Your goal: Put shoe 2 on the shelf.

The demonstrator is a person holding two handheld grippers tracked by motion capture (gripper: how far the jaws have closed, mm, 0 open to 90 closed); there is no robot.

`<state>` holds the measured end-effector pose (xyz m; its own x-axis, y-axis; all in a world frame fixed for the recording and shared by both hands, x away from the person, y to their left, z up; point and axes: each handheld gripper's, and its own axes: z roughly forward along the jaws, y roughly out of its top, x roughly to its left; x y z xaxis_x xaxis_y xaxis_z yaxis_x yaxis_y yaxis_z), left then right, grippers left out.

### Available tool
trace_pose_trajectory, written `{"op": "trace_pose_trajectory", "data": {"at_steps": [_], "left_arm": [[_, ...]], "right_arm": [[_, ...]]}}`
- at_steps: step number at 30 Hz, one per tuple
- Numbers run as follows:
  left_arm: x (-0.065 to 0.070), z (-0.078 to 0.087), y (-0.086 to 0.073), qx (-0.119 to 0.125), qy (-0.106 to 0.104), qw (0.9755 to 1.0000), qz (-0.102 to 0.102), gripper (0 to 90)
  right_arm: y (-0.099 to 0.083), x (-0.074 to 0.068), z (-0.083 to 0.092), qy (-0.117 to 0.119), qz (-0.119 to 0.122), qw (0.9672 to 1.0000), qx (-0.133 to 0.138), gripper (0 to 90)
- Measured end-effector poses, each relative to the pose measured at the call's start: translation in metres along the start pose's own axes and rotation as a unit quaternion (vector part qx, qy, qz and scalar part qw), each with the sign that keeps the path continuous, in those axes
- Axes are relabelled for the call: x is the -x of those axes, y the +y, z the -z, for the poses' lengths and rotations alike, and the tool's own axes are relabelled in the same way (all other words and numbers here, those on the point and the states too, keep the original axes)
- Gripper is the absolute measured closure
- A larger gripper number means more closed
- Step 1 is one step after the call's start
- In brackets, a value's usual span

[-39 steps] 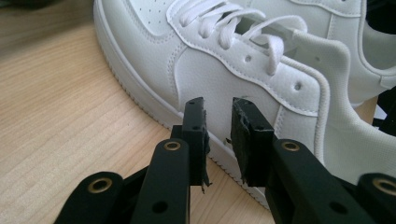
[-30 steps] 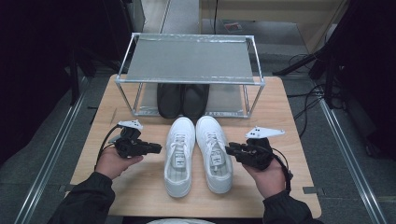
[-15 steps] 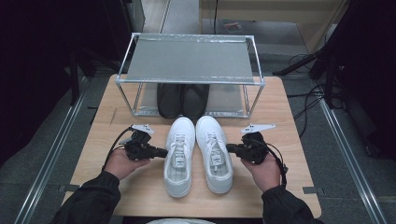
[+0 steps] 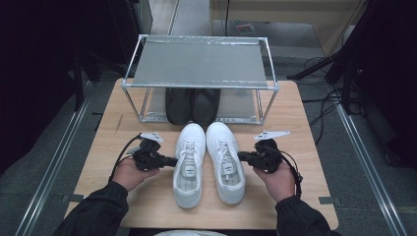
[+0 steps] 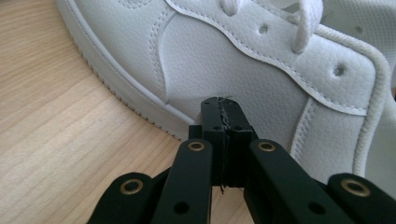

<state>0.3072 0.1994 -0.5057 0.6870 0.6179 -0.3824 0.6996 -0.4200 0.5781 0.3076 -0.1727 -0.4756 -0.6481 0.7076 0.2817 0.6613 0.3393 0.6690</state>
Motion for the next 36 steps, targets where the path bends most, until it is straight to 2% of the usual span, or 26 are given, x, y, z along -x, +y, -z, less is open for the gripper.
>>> {"op": "trace_pose_trajectory", "data": {"at_steps": [3, 4, 6, 7, 8, 11, 15, 20, 22, 23, 26, 30, 32, 33, 36], "left_arm": [[0.007, -0.006, 0.001, -0.009, -0.022, 0.9997, -0.009, 89.8], [0.011, -0.009, 0.002, -0.012, -0.026, 0.9994, -0.018, 89.7], [0.021, -0.014, 0.003, -0.02, -0.024, 0.9987, -0.039, 89.6], [0.024, -0.015, 0.003, -0.02, -0.017, 0.9987, -0.043, 89.6], [0.025, -0.015, 0.004, -0.021, -0.015, 0.9988, -0.042, 89.6], [0.023, -0.015, 0.002, -0.015, -0.024, 0.9994, -0.02, 89.6], [0.03, -0.016, 0.002, -0.016, 0.001, 0.9994, -0.032, 89.7], [0.032, -0.017, 0.002, -0.015, 0.005, 0.9996, -0.024, 89.8], [0.031, -0.02, 0.002, -0.013, -0.018, 0.9997, -0.011, 89.8], [0.033, -0.022, 0.002, -0.016, -0.026, 0.9994, -0.013, 89.8], [0.044, -0.028, 0.005, -0.023, -0.027, 0.9984, -0.043, 89.8], [0.039, -0.027, 0.006, -0.026, -0.048, 0.9978, -0.037, 89.7], [0.039, -0.027, 0.006, -0.028, -0.052, 0.9975, -0.038, 88.8], [0.038, -0.026, 0.006, -0.031, -0.058, 0.9971, -0.039, 86.3], [0.042, -0.023, 0.007, -0.037, -0.056, 0.9958, -0.062, 76.2]], "right_arm": [[0.0, 0.0, 0.0, 0.0, -0.001, 1.0, 0.0, 89.3], [0.0, 0.0, 0.0, 0.0, -0.001, 1.0, -0.001, 89.2], [0.0, 0.0, 0.0, 0.0, -0.001, 1.0, -0.001, 89.2], [0.0, 0.0, 0.0, -0.001, 0.0, 1.0, -0.001, 89.3], [0.0, 0.0, 0.0, -0.004, 0.001, 1.0, -0.001, 89.3], [0.0, 0.001, 0.0, -0.002, -0.001, 1.0, 0.0, 89.2], [0.001, 0.001, -0.003, -0.006, 0.0, 1.0, -0.003, 89.2], [0.004, 0.004, -0.005, -0.007, 0.0, 1.0, -0.004, 89.2], [0.005, 0.005, -0.007, -0.01, 0.001, 0.9999, -0.004, 89.3], [0.006, 0.006, -0.008, -0.019, 0.005, 0.9998, -0.005, 89.4], [0.009, 0.011, -0.006, -0.036, 0.003, 0.9994, 0.0, 89.9], [0.009, 0.019, -0.005, -0.028, -0.014, 0.9995, 0.005, 89.0], [0.009, 0.018, -0.004, -0.03, -0.012, 0.9995, 0.005, 88.4], [0.009, 0.019, -0.003, -0.032, -0.01, 0.9994, 0.005, 87.4], [0.01, 0.019, 0.002, -0.027, -0.013, 0.9994, 0.017, 84.4]]}}
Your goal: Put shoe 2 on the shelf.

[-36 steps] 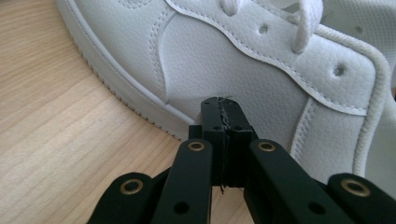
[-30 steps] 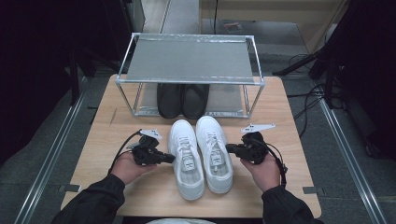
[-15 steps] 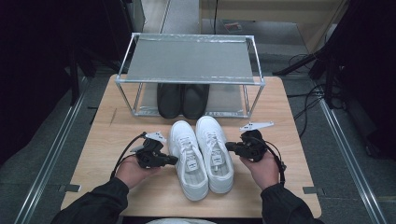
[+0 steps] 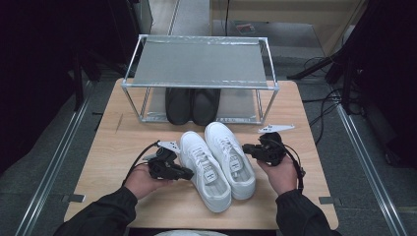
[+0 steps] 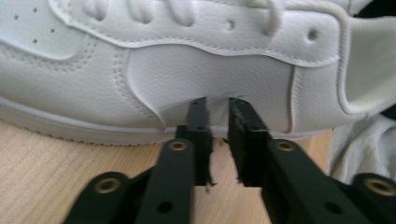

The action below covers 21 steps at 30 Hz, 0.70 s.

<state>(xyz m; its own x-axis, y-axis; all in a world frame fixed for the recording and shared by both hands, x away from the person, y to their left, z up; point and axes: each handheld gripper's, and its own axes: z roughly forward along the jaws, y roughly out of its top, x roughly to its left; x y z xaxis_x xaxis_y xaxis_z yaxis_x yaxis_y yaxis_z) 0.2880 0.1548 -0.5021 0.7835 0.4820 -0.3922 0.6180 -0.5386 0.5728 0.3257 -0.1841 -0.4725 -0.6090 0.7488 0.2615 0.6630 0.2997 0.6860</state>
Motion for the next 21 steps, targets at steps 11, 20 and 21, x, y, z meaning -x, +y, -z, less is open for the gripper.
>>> {"op": "trace_pose_trajectory", "data": {"at_steps": [11, 20, 21], "left_arm": [[0.002, 0.021, -0.003, 0.027, 0.006, 0.9996, -0.009, 60.6], [-0.005, 0.039, -0.006, 0.059, 0.015, 0.9981, 0.009, 50.2], [-0.006, 0.04, -0.006, 0.061, 0.016, 0.998, 0.009, 49.4]], "right_arm": [[0.004, -0.02, 0.022, 0.024, 0.01, 0.9984, 0.05, 75.0], [0.002, -0.041, 0.03, 0.043, 0.013, 0.9971, 0.061, 68.7], [0.001, -0.044, 0.029, 0.045, 0.014, 0.9971, 0.059, 67.5]]}}
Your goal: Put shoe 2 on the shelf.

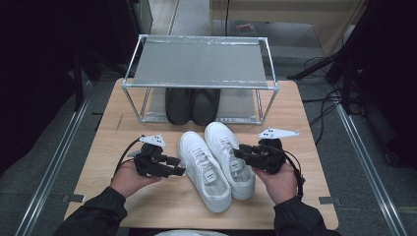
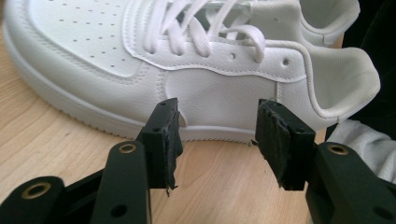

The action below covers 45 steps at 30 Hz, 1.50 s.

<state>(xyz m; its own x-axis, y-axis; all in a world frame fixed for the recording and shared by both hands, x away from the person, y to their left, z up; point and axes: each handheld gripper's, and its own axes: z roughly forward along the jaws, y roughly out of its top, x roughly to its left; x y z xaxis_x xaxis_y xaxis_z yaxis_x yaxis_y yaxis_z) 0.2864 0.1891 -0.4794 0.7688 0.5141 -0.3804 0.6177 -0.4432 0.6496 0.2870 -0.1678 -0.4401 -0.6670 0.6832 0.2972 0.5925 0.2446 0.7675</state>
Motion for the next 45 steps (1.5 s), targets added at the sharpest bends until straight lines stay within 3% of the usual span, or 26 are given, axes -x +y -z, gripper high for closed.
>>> {"op": "trace_pose_trajectory", "data": {"at_steps": [5, 11, 17, 19, 21, 25, 28, 33, 38, 45], "left_arm": [[-0.003, 0.007, -0.001, 0.009, 0.011, 0.9999, 0.006, 47.7], [-0.005, 0.009, -0.002, 0.017, 0.013, 0.9997, 0.009, 46.6], [-0.005, 0.01, -0.002, 0.018, 0.017, 0.9997, 0.008, 46.3], [-0.005, 0.01, -0.001, 0.019, 0.012, 0.9997, 0.011, 46.2], [-0.005, 0.011, -0.001, 0.021, 0.009, 0.9997, 0.012, 46.0], [-0.005, 0.012, -0.002, 0.024, 0.013, 0.9996, 0.012, 45.7], [-0.007, 0.014, -0.002, 0.031, 0.01, 0.9993, 0.017, 45.7], [-0.01, 0.015, -0.002, 0.034, 0.014, 0.9991, 0.023, 45.7], [-0.011, 0.015, -0.002, 0.032, 0.017, 0.9991, 0.023, 45.8], [-0.016, 0.018, -0.002, 0.04, 0.02, 0.9985, 0.031, 45.9]], "right_arm": [[-0.004, -0.01, -0.007, 0.006, 0.0, 0.9999, -0.008, 59.9], [-0.011, -0.018, -0.019, 0.014, 0.004, 0.9996, -0.024, 41.2], [-0.013, -0.028, -0.03, 0.013, 0.015, 0.9993, -0.031, 35.7], [-0.014, -0.032, -0.034, 0.003, 0.02, 0.9991, -0.036, 34.0], [-0.015, -0.035, -0.037, -0.003, 0.02, 0.999, -0.039, 34.9], [-0.02, -0.035, -0.045, 0.014, 0.0, 0.9982, -0.058, 38.3], [-0.022, -0.042, -0.048, -0.008, 0.02, 0.9979, -0.062, 39.4], [-0.024, -0.046, -0.052, -0.026, 0.026, 0.9973, -0.063, 41.8], [-0.024, -0.047, -0.056, -0.045, 0.019, 0.9962, -0.072, 49.7], [-0.026, -0.053, -0.058, -0.074, 0.054, 0.9936, -0.065, 62.6]]}}
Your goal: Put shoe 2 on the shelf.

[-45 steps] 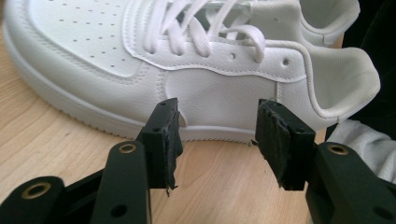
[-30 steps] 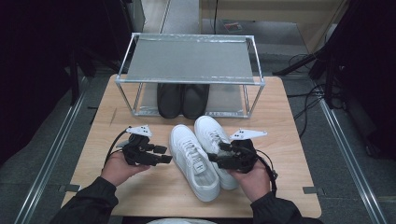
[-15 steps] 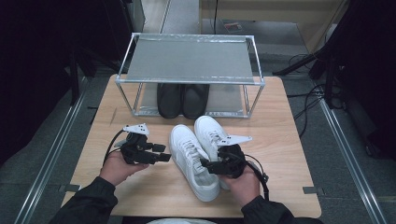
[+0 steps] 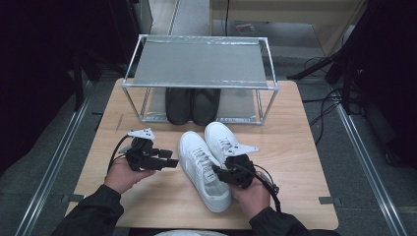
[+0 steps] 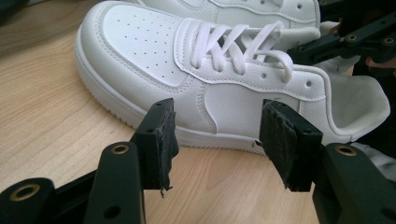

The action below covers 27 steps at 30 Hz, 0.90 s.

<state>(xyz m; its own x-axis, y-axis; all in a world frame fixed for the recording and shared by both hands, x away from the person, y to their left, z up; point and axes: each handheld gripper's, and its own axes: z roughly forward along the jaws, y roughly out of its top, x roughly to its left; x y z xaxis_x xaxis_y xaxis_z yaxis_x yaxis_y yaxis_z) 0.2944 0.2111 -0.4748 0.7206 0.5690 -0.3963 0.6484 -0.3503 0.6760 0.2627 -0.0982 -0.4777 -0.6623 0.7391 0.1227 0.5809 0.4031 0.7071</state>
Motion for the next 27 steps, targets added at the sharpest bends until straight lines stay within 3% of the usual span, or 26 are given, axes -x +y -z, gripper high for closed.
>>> {"op": "trace_pose_trajectory", "data": {"at_steps": [3, 6, 11, 17, 20, 25, 27], "left_arm": [[-0.001, 0.002, 0.0, 0.002, 0.002, 1.0, 0.001, 46.0], [-0.003, 0.005, 0.0, 0.006, 0.01, 0.9999, -0.003, 46.0], [-0.012, 0.015, -0.001, 0.025, 0.025, 0.9993, 0.014, 45.8], [-0.023, 0.026, -0.003, 0.046, 0.04, 0.9974, 0.037, 45.5], [-0.025, 0.029, -0.004, 0.054, 0.043, 0.9969, 0.037, 45.7], [-0.025, 0.033, -0.005, 0.057, 0.048, 0.9964, 0.04, 45.9], [-0.027, 0.036, -0.006, 0.057, 0.051, 0.9962, 0.042, 45.9]], "right_arm": [[0.0, 0.003, 0.001, 0.002, -0.005, 1.0, 0.002, 69.1], [0.002, 0.008, 0.002, 0.023, -0.029, 0.9993, -0.005, 73.5], [0.005, 0.013, 0.004, 0.03, -0.042, 0.9986, -0.014, 76.8], [0.012, 0.022, 0.009, 0.041, -0.024, 0.9985, -0.027, 77.3], [0.016, 0.024, 0.011, 0.054, -0.004, 0.9979, -0.036, 77.3], [0.022, 0.023, 0.017, 0.092, 0.045, 0.993, -0.058, 77.6], [0.026, 0.025, 0.02, 0.116, 0.051, 0.9903, -0.058, 77.9]]}}
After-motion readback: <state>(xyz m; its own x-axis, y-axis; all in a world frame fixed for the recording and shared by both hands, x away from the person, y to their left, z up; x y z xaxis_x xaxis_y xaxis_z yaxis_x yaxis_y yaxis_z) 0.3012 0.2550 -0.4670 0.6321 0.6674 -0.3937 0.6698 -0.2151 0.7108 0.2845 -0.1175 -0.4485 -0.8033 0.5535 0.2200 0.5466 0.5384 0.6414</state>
